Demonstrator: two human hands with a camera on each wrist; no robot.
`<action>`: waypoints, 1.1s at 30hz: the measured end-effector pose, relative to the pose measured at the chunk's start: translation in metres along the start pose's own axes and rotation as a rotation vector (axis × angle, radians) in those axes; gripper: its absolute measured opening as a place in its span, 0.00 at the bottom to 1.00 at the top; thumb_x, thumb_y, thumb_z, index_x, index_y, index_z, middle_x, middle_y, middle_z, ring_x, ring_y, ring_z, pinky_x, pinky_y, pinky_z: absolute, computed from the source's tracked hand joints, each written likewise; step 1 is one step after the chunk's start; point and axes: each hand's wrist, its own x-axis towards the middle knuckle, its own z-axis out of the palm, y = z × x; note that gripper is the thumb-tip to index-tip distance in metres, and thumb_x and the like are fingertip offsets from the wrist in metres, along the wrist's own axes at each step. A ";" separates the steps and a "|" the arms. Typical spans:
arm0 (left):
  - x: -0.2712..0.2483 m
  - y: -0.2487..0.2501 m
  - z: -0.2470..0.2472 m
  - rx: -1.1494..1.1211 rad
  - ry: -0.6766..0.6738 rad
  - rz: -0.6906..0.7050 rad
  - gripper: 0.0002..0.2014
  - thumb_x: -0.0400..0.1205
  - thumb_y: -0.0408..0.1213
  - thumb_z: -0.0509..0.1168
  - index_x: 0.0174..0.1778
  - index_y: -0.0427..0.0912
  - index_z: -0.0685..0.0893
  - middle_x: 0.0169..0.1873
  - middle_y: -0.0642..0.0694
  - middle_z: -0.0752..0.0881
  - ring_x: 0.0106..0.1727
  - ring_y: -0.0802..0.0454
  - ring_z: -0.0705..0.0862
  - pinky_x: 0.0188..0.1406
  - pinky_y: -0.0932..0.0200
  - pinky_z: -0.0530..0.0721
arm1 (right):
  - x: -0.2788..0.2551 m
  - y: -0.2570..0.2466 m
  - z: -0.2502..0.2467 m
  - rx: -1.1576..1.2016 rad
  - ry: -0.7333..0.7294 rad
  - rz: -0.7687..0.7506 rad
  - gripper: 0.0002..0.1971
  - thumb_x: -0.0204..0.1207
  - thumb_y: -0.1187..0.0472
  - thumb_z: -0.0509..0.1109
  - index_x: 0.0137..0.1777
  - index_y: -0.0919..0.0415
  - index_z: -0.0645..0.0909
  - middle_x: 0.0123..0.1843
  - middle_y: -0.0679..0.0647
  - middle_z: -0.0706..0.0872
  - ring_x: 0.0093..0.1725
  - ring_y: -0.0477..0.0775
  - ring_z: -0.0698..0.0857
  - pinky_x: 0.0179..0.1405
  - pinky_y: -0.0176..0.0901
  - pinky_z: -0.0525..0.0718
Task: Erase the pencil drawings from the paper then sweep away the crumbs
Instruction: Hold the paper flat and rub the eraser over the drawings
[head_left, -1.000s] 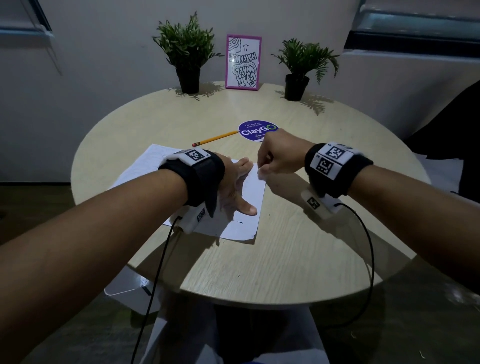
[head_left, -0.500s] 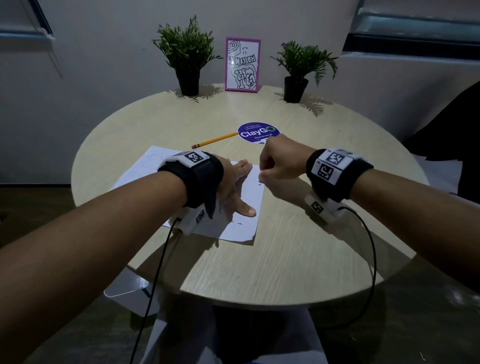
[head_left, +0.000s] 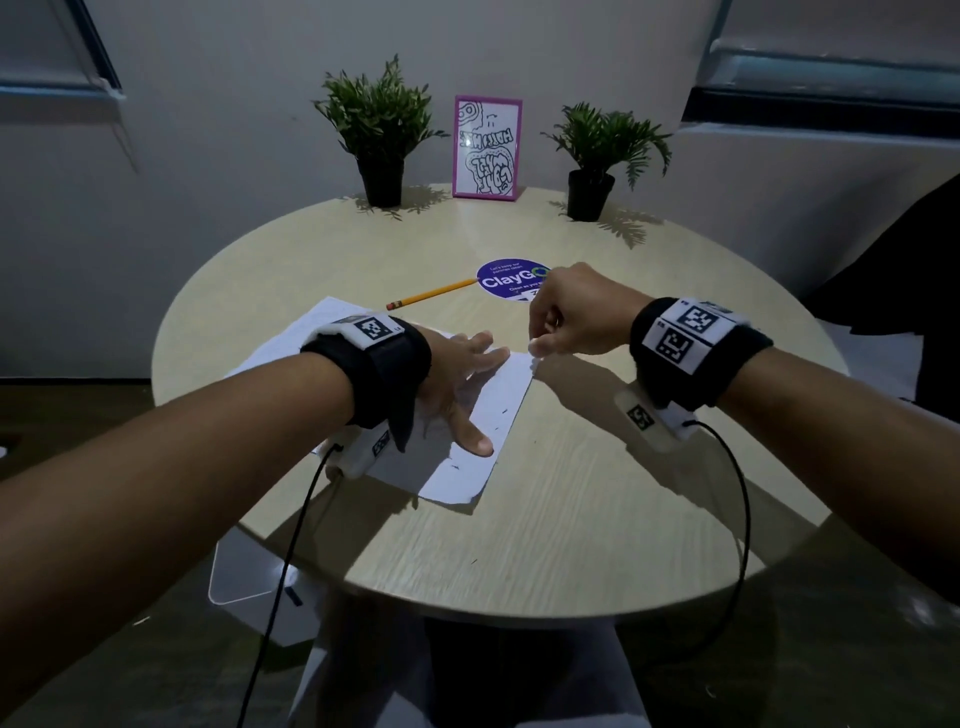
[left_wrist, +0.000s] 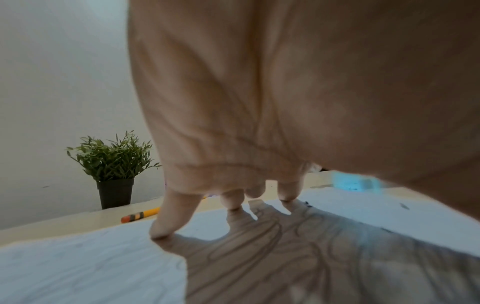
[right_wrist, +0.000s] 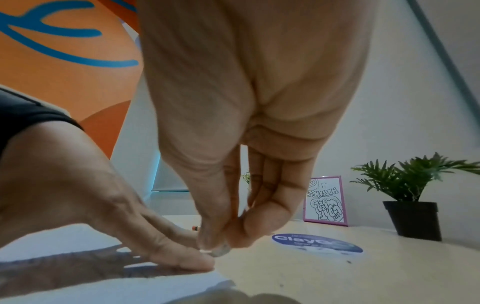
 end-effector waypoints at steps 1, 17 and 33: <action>-0.002 -0.003 0.001 -0.001 -0.004 0.020 0.65 0.67 0.72 0.72 0.87 0.57 0.34 0.87 0.53 0.34 0.88 0.46 0.42 0.85 0.36 0.52 | -0.001 0.001 0.001 0.023 -0.010 0.006 0.04 0.71 0.58 0.81 0.41 0.57 0.92 0.28 0.45 0.86 0.30 0.38 0.82 0.32 0.31 0.71; 0.000 0.002 0.010 -0.113 0.313 0.083 0.39 0.70 0.72 0.70 0.73 0.53 0.79 0.61 0.49 0.82 0.67 0.43 0.78 0.66 0.49 0.79 | -0.005 -0.021 0.023 0.104 -0.072 -0.082 0.03 0.70 0.61 0.80 0.43 0.56 0.94 0.32 0.46 0.89 0.32 0.43 0.84 0.33 0.38 0.77; -0.007 0.014 0.008 -0.004 0.180 0.016 0.33 0.77 0.69 0.64 0.70 0.49 0.80 0.52 0.52 0.75 0.61 0.48 0.78 0.64 0.48 0.80 | -0.015 -0.040 0.026 0.064 -0.081 -0.121 0.03 0.71 0.62 0.78 0.42 0.58 0.94 0.36 0.51 0.92 0.36 0.45 0.84 0.38 0.43 0.83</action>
